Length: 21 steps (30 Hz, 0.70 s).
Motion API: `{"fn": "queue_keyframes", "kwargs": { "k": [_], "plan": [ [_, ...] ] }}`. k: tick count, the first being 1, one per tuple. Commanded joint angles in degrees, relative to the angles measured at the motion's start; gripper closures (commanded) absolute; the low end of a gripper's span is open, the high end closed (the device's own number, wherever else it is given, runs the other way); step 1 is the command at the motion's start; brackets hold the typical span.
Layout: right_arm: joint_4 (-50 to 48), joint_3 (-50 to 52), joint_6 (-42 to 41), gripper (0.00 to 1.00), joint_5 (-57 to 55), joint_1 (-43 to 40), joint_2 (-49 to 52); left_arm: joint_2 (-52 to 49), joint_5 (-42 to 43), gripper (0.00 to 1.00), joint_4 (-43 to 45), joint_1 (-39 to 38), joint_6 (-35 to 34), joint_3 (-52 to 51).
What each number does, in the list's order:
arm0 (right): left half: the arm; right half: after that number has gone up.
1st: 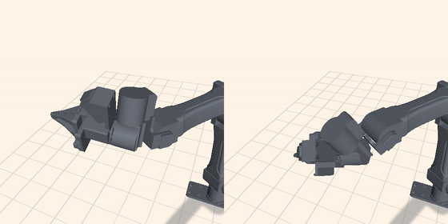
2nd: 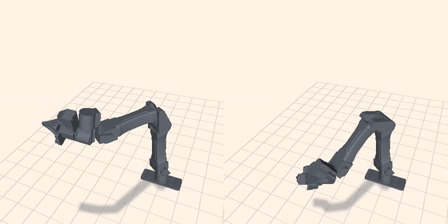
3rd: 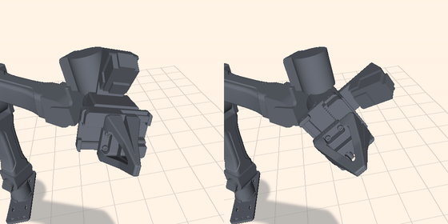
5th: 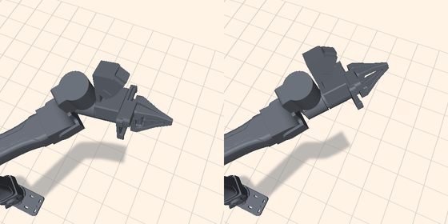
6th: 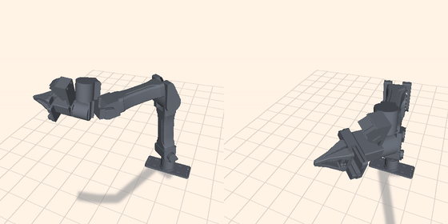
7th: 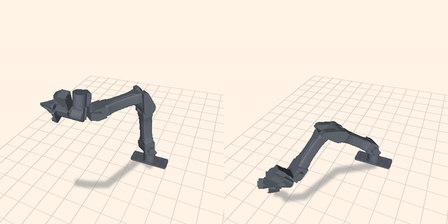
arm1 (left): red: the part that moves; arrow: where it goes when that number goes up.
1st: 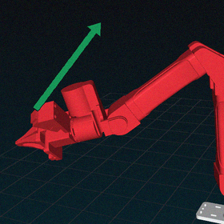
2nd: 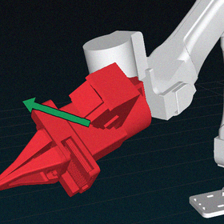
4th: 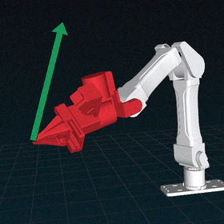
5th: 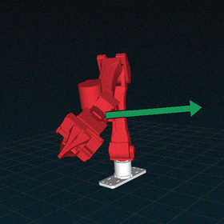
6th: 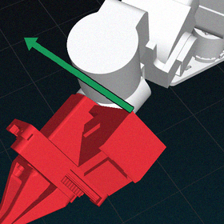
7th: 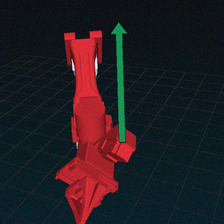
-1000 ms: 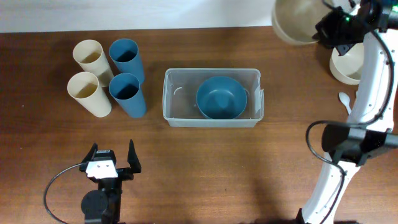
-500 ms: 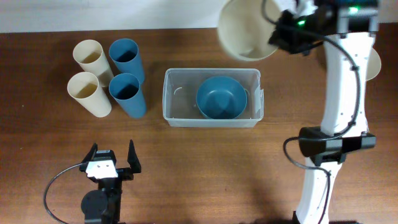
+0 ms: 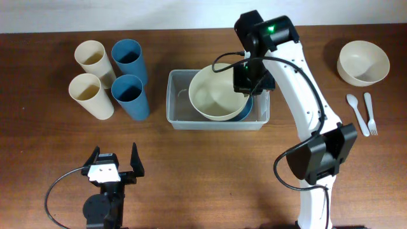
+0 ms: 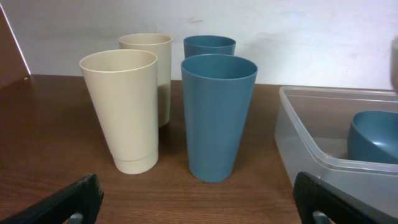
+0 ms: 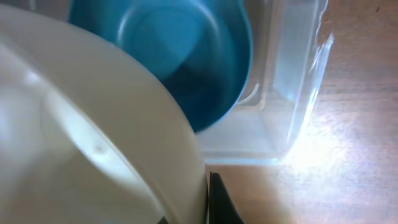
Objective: Pack container
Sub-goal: 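Carry the beige bowl and stack it into the blue bowl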
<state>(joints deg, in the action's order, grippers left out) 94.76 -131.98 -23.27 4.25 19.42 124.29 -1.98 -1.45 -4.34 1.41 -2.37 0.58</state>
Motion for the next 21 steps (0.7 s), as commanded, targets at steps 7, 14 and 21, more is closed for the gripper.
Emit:
{"fn": "queue_keyframes", "kwargs": {
  "k": [7, 14, 21],
  "plan": [
    [-8.3, 7.7, 0.6, 0.96, 0.4, -2.9, -2.1, 0.0, 0.8, 0.0, -0.4, -0.1, 0.5, -0.1],
    [-13.2, 12.3, 0.6, 0.96, 1.7, -4.5, -2.1, 0.0, 0.9, 0.0, -0.4, -0.1, 0.5, -0.1],
    [-15.4, 13.7, 0.5, 0.94, 3.0, -4.9, -1.9, 0.0, 0.9, 0.0, -0.4, -0.1, 0.5, -0.1]
  ]
}}
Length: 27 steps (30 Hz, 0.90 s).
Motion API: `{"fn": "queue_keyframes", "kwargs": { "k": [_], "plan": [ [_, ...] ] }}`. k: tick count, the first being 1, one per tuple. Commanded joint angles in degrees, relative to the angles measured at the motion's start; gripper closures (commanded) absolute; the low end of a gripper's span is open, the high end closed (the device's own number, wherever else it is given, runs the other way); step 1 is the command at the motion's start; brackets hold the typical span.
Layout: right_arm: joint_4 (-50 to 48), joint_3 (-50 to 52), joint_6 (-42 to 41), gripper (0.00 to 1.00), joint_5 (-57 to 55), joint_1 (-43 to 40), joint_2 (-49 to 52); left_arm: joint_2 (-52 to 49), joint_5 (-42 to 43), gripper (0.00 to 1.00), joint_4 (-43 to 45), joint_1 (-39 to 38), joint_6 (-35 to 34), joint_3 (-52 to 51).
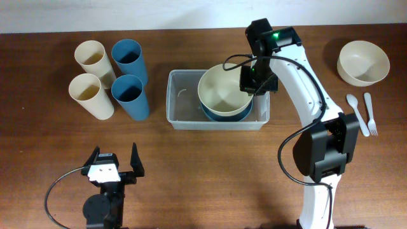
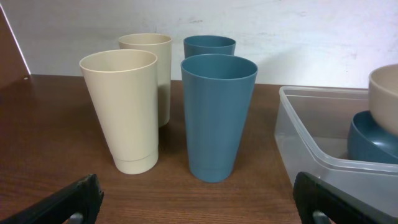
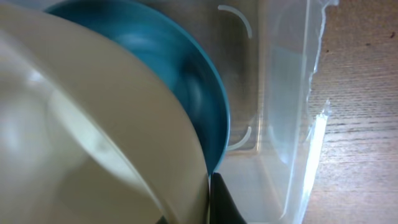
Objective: Pack container
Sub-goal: 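Carry the beige bowl and stack it into the blue bowl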
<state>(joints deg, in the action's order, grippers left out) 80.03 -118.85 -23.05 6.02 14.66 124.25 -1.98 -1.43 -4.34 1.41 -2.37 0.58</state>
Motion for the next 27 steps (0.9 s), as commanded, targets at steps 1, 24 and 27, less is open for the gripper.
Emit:
{"fn": "queue_keyframes", "kwargs": {
  "k": [1, 24, 27],
  "plan": [
    [-0.8, 0.6, 0.3, 0.93, 1.3, -0.2, -1.7, 0.0, 0.8, 0.0, -0.4, -0.1, 0.5, -0.1],
    [4.2, -13.9, 0.3, 0.5, 2.4, -8.1, -1.5, 0.0, 0.8, 0.0, -0.4, -0.1, 0.5, -0.1],
    [7.3, -24.2, 0.3, 0.05, 2.3, -13.9, -1.5, 0.0, 0.8, 0.0, -0.4, -0.1, 0.5, -0.1]
  ]
}}
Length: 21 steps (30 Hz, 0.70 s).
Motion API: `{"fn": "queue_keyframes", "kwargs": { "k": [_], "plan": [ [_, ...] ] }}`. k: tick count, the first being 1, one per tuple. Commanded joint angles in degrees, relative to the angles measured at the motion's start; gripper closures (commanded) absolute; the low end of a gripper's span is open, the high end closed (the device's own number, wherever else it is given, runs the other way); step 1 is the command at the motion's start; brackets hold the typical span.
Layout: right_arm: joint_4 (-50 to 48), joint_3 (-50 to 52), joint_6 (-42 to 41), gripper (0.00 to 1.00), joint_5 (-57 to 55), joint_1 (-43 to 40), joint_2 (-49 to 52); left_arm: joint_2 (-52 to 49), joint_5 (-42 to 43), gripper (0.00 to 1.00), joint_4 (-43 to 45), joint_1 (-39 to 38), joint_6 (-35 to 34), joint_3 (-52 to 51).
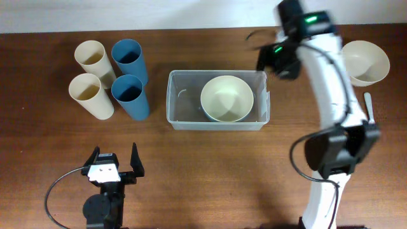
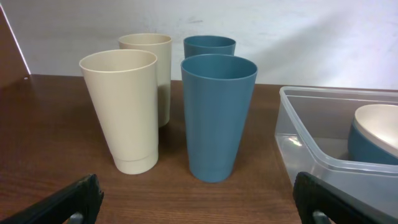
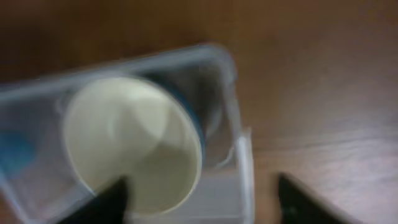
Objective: Pack container
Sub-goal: 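Carry the beige bowl and stack it into the blue bowl, then move the right gripper to the rim of the other beige bowl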
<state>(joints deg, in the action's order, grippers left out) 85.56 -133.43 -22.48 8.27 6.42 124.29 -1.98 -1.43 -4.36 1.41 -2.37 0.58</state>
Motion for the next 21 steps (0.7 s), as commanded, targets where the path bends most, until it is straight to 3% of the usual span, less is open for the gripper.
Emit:
{"fn": "queue_keyframes", "kwargs": {
  "k": [1, 13, 21],
  "plan": [
    [2.1, -11.8, -0.3, 0.01, 0.1, -7.7, -1.6, 0.0, 0.8, 0.0, -0.4, -0.1, 0.5, -0.1],
    [0.1, -10.8, -9.0, 0.01, -0.5, -31.1, 3.3, 0.0, 0.8, 0.0, -0.4, -0.1, 0.5, -0.1],
    [-2.5, -10.8, -9.6, 0.01, 1.7, -35.9, 11.2, 0.0, 0.8, 0.0, -0.4, -0.1, 0.5, -0.1]
  ]
}}
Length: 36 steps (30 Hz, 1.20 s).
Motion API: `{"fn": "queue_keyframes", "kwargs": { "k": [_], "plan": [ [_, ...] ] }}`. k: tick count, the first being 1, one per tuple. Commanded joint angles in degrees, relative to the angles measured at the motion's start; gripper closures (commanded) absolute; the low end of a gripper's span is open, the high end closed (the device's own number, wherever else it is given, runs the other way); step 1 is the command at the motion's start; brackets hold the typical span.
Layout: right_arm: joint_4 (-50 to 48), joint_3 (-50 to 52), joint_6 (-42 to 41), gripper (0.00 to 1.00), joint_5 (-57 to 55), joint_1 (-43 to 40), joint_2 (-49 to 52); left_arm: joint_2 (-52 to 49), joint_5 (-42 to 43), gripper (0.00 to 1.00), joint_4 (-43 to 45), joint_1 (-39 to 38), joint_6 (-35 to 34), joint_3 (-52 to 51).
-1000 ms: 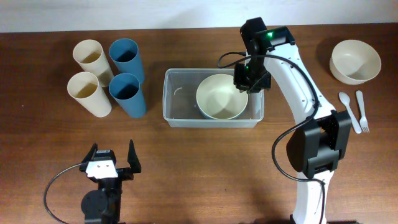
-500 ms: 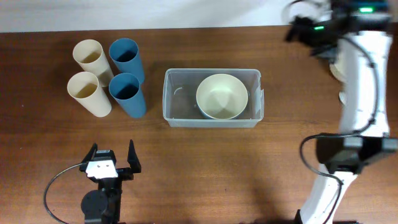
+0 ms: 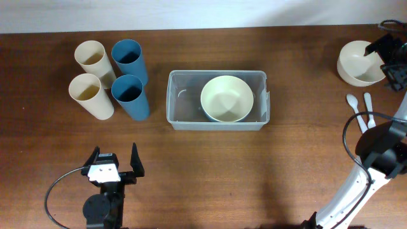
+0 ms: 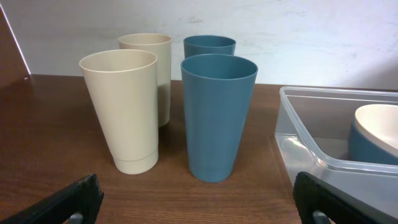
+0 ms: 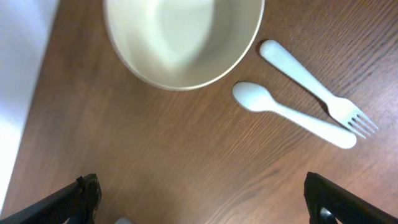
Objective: Pack container
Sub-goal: 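Move the right gripper to the rim of the other beige bowl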
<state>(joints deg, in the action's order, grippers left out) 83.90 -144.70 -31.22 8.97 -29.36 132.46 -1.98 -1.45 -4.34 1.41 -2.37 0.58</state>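
Note:
The clear plastic container (image 3: 181, 102) sits mid-table. Inside it a cream bowl (image 3: 227, 98) is nested in a blue bowl (image 4: 364, 148), whose side shows through the container wall (image 4: 311, 146). A second cream bowl (image 3: 357, 63) stands at the far right, with a white spoon (image 5: 292, 118) and a white fork (image 5: 311, 90) beside it. My right gripper (image 3: 381, 56) hangs open and empty above that bowl (image 5: 183, 37). My left gripper (image 3: 114, 166) rests open near the front edge, facing the cups.
Two cream cups (image 3: 92, 95) (image 3: 91, 58) and two blue cups (image 3: 130, 97) (image 3: 129, 58) stand upright in a cluster left of the container. The spoon (image 3: 356, 113) and fork (image 3: 369, 113) lie near the table's right edge.
My right gripper has moved from beside the container's far right corner out to the far right, over the second cream bowl. The left arm has not moved.
My right gripper held a cream bowl tilted over the container. Then the bowl sat lower, on the blue bowl. Then the gripper was open and clear of the container, with the bowl nested inside. Now it hangs over the other cream bowl.

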Motion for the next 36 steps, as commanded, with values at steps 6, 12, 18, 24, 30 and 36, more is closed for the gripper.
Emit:
{"fn": "queue_keyframes", "kwargs": {
  "k": [6, 12, 18, 24, 30, 36],
  "plan": [
    [-4.2, 0.5, -1.5, 0.01, 0.9, -0.2, 7.3, 0.0, 0.9, 0.0, -0.4, -0.1, 0.5, -0.1],
    [-6.9, 0.5, -7.1, 0.01, -0.5, -1.3, 10.4, 0.0, 0.9, 0.0, -0.4, -0.1, 0.5, -0.1],
    [-7.6, 0.6, -8.3, 0.01, -3.0, -2.2, 12.2, 0.0, 0.8, 0.0, -0.4, -0.1, 0.5, -0.1],
    [-8.1, 0.6, -9.0, 0.01, -5.1, -3.7, 12.7, 0.0, 0.9, 0.0, -0.4, -0.1, 0.5, -0.1],
    [-8.3, 0.6, -8.9, 0.01, -5.2, -4.5, 13.3, 0.0, 0.9, 0.0, -0.4, -0.1, 0.5, -0.1],
    [-9.0, 0.6, -8.7, 0.01, -5.2, -4.2, 14.3, 0.0, 0.9, 0.0, -0.4, -0.1, 0.5, -0.1]
  ]
}}
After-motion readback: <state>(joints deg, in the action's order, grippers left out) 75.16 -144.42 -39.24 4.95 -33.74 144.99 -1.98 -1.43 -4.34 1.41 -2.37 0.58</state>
